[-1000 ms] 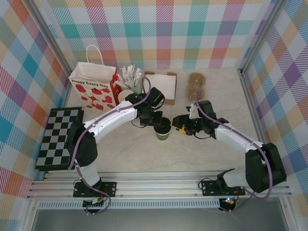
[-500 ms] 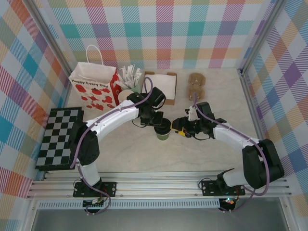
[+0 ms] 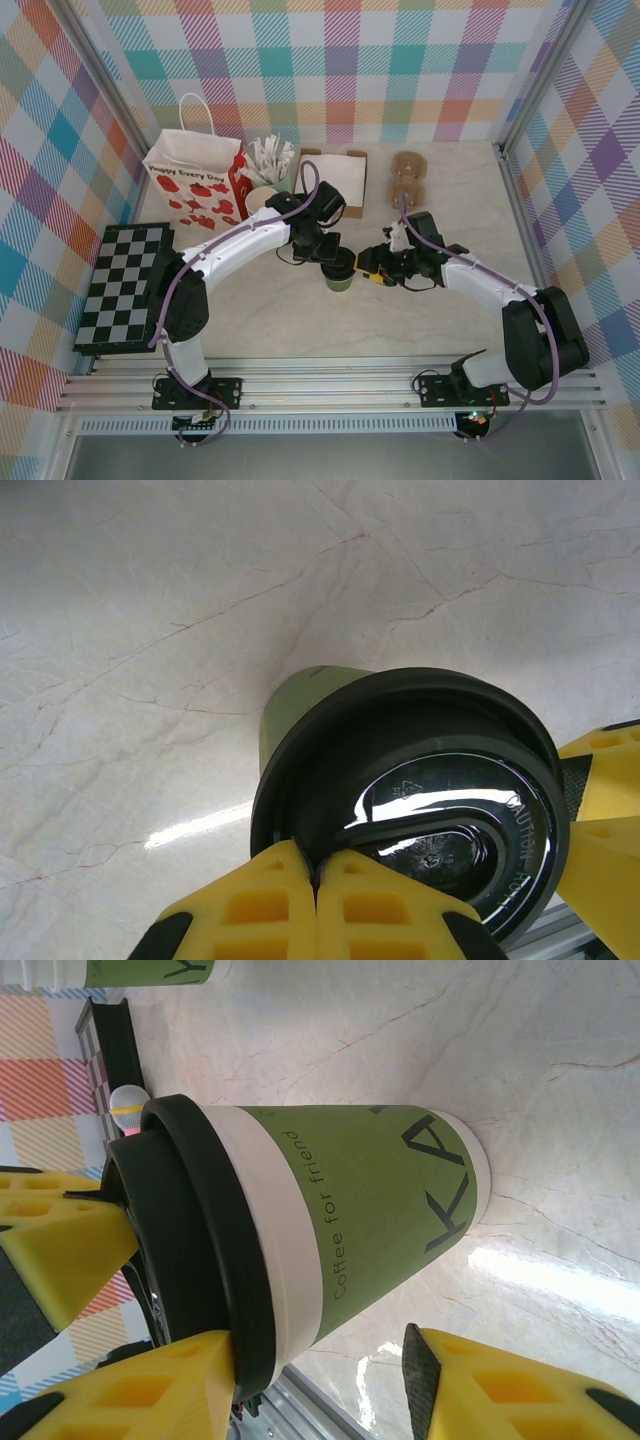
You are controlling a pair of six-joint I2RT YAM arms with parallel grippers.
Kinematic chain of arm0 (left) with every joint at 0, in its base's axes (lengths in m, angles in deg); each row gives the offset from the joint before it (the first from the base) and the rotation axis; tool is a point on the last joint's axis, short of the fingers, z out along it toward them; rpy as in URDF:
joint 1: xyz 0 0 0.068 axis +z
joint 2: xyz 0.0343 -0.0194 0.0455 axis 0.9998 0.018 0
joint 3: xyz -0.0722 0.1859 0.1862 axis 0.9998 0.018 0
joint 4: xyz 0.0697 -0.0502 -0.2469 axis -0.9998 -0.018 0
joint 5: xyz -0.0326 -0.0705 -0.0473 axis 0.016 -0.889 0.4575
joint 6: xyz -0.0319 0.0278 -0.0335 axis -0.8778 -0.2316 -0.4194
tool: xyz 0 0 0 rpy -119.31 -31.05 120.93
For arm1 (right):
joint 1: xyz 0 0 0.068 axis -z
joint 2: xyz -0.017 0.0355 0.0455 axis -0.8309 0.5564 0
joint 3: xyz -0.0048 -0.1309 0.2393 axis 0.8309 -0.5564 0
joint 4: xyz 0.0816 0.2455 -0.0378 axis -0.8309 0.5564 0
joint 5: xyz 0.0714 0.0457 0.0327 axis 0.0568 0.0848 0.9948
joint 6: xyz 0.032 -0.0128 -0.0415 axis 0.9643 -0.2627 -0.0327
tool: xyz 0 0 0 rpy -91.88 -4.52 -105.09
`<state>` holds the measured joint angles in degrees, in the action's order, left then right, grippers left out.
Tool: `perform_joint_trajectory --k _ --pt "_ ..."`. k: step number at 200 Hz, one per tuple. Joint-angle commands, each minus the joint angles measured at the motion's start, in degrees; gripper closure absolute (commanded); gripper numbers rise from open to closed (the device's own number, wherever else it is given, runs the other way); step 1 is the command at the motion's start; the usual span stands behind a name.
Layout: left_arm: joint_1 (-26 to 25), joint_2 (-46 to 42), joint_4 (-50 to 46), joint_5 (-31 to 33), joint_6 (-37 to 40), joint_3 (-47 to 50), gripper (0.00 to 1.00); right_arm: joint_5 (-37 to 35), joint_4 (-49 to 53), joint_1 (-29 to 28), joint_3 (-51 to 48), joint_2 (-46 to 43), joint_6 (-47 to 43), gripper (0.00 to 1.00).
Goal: Pack the takeout coffee
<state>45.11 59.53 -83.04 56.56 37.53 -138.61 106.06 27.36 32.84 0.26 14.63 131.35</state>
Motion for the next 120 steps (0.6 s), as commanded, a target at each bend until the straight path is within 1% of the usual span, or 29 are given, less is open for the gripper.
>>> perform_joint_trajectory --k 1,56,76,101,120 --pt "-0.95 1.66 -1.37 -0.85 0.82 -0.82 1.00 -2.75 4.83 -0.44 1.90 1.66 -1.05 0.54" --pt "-0.91 2.83 -1.79 -1.30 0.57 -0.40 1.00 -5.20 7.85 -0.46 1.57 4.32 0.58 0.61" --pt "-0.95 2.93 -1.73 -1.15 0.61 0.52 1.00 -6.69 9.46 -0.49 1.45 4.84 0.86 0.61" --pt "-0.89 3.54 -1.25 -2.95 0.09 1.28 1.00 -8.06 10.25 -0.51 0.58 5.64 1.33 0.61" --pt "-0.96 4.06 -1.34 -2.16 -0.63 2.38 1.00 -9.40 10.24 -0.46 -0.60 6.11 1.83 0.59"
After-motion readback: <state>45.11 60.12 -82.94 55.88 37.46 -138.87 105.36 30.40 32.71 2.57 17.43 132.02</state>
